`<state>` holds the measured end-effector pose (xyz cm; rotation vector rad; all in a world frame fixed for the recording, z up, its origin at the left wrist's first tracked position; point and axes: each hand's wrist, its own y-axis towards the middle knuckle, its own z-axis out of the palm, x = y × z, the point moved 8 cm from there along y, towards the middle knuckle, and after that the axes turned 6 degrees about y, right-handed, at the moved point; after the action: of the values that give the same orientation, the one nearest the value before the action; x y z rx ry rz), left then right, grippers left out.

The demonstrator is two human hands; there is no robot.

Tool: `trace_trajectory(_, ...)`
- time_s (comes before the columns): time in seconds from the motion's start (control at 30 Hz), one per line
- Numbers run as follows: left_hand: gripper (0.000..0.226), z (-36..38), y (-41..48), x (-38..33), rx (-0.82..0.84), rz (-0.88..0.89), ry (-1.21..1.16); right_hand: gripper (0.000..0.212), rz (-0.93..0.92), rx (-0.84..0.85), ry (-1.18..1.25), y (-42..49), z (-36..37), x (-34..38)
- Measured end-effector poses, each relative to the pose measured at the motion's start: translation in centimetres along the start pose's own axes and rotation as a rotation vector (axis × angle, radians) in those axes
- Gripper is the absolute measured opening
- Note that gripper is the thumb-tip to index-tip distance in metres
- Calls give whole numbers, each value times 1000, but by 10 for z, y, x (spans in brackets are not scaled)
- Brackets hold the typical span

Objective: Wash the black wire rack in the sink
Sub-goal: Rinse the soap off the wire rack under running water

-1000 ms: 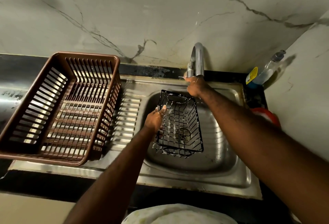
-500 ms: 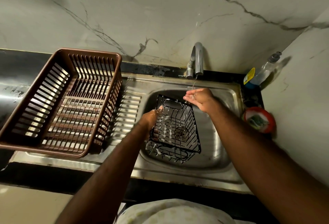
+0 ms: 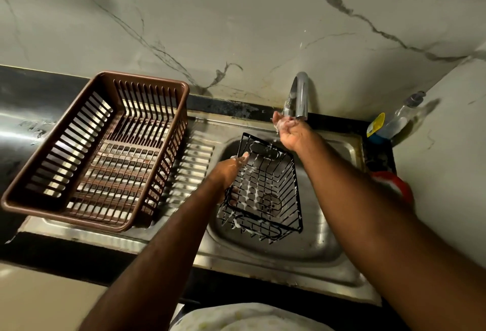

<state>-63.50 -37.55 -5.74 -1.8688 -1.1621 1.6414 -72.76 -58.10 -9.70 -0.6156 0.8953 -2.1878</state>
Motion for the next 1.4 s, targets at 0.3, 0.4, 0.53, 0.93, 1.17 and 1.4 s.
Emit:
trace_trajectory(0.3,63,-2,12,-4,6,34,25,27,-539,-96,-1588,-12,31,33)
trace_trajectory(0.4,66,-2,17,-2,7,32,47,34,-676,116,-2086,-23,41,25)
trace_trajectory(0.53,65,1,17,-4,-1,21,45,30,-673,238,-2313,-36,42,21)
trace_trajectory(0.93,66,3,19,-3,14,7,57,27,-136,264,-1702,-23,5,38)
trace_trajectory(1.17,68,5,15,-7,18,33,106,44,179,223,-976,-38,0,37)
trace_trajectory(1.4,69,3,14,-5,26,16,75,11,-236,131,-1633,-34,2,20)
